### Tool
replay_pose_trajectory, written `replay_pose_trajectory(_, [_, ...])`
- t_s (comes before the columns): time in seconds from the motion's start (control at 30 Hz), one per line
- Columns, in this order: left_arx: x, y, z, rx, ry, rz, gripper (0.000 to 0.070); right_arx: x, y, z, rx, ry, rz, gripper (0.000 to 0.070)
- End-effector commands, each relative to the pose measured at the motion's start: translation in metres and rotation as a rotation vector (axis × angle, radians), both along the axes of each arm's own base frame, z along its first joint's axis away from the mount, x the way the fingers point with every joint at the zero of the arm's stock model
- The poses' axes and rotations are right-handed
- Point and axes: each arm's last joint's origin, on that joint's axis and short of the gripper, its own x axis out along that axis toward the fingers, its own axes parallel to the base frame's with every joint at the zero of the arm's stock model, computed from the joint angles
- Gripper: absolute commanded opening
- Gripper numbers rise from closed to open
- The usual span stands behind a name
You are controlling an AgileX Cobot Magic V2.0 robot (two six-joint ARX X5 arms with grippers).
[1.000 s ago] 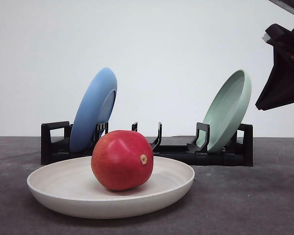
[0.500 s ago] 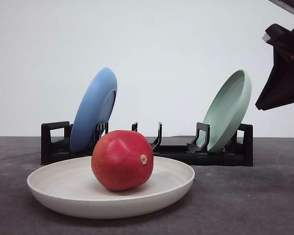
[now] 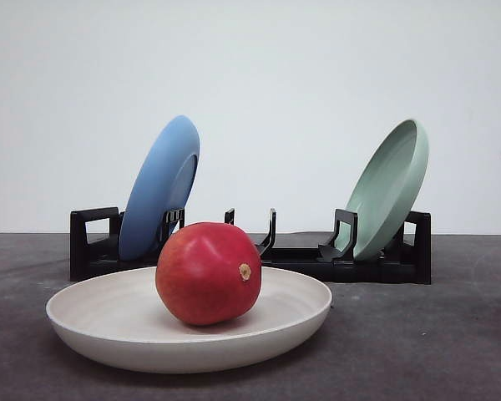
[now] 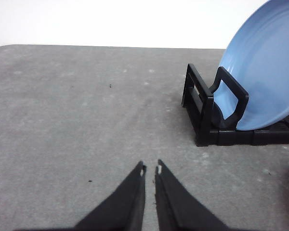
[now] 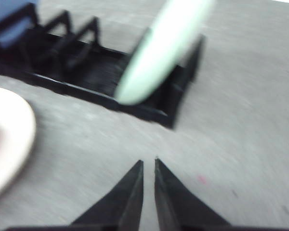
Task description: Place pomegranate in white plate
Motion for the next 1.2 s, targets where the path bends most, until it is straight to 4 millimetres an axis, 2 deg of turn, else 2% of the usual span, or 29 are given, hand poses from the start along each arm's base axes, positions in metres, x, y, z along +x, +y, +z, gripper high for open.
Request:
replay_pose_trajectory(0.0, [0.001, 0.000, -0.004, 0.007, 0.013, 0.001, 0.0017, -0.005, -0.004, -0.006, 0.003, -0.043, -0.024, 0.0038])
replay_pose_trajectory(0.2, [0.001, 0.000, -0.004, 0.007, 0.013, 0.001, 0.0018, -0.019, -0.019, -0.034, 0.004, -0.129, -0.157, 0.0038])
replay_pose_trajectory(0.33, [0.001, 0.000, -0.004, 0.007, 0.014, 0.001, 0.0018, -0.024, -0.026, -0.044, 0.000, -0.185, -0.236, 0.0038])
replay_pose_trajectory(0.6, [0.001, 0.000, -0.004, 0.007, 0.013, 0.001, 0.0018, -0.029, -0.033, -0.048, 0.018, -0.269, -0.306, 0.0038])
replay_pose_trajectory(1.17, [0.001, 0.000, -0.004, 0.007, 0.014, 0.001, 0.0017, -0.029, -0.034, -0.047, 0.017, -0.273, -0.319, 0.0038])
